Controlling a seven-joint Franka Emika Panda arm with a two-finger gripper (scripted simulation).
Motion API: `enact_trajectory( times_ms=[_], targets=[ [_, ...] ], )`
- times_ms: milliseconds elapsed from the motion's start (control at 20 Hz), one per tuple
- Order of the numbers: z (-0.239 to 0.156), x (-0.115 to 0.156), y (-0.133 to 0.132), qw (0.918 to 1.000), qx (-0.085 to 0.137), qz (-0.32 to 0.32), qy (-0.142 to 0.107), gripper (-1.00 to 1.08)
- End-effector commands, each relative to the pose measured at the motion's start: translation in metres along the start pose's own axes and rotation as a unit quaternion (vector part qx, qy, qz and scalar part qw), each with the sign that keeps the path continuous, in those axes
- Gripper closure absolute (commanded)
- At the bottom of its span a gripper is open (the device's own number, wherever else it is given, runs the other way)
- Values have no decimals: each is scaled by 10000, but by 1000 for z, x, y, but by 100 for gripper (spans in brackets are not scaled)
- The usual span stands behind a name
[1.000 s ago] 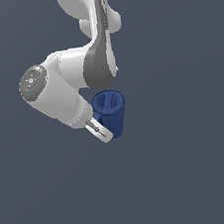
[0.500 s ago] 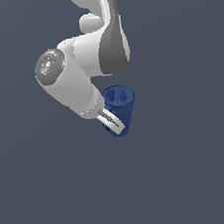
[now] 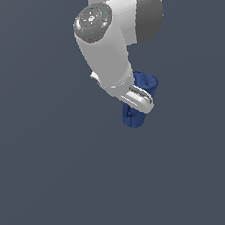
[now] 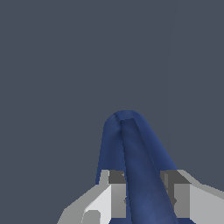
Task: Pick up the object and move it to a goal position.
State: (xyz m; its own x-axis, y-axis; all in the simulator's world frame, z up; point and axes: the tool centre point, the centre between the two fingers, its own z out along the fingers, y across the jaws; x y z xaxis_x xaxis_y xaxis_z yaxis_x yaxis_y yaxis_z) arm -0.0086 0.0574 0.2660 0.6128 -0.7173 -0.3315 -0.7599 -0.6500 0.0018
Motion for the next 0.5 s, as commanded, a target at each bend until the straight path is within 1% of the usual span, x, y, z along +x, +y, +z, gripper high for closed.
enact_trajectory(
  times_ms=[0,200,450],
  targets=[
    [-6,-22,-9,10000,8,1,6,108],
    [-11,-45,-18,10000,8,1,6,108],
    [-14,-54,-23,10000,9,2,3,108]
  ],
)
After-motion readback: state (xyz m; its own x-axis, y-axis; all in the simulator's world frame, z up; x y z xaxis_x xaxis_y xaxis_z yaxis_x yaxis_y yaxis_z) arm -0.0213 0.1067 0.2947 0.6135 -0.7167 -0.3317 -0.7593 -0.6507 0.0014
